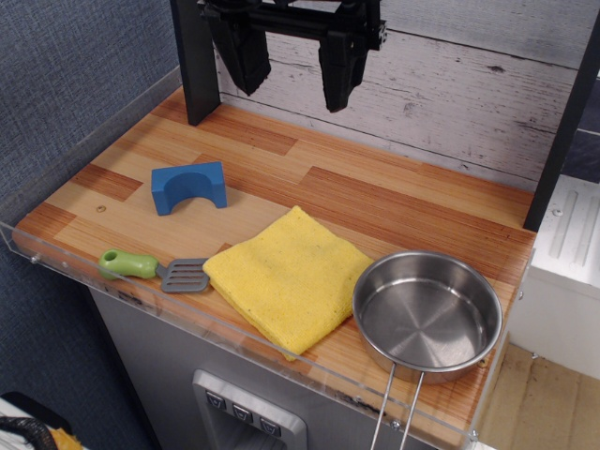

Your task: Pick up the blue block and place it behind the yellow cloth

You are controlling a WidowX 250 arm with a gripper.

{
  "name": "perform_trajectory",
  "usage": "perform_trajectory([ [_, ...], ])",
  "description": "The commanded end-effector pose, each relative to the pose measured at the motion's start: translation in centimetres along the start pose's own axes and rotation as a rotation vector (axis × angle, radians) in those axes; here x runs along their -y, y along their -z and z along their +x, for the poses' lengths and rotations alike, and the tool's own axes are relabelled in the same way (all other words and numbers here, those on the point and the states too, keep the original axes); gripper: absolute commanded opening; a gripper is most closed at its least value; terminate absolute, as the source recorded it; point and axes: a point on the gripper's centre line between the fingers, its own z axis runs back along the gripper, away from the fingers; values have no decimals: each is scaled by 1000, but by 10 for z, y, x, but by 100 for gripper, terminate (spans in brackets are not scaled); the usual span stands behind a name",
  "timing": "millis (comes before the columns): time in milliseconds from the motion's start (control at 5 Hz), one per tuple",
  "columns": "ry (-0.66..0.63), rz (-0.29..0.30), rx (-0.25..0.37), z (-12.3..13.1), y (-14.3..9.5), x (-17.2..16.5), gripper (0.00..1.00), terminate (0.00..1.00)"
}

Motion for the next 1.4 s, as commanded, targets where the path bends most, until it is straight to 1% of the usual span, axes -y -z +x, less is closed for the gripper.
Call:
perform_trajectory([
  [0,0,0,0,0,0,0,100,0],
  [200,-115,-7,-14,-4,-3,-6,100,0],
  [400,-198,0,8,-6,-8,-9,100,0],
  [600,-319,0,26,-4,-14,-17,100,0],
  [800,-508,65,47,-2,-21,-26,100,0],
  [1000,-758,107,38,0,-25,-38,100,0],
  [1200,-1010,134,35,3,-22,-36,100,0],
])
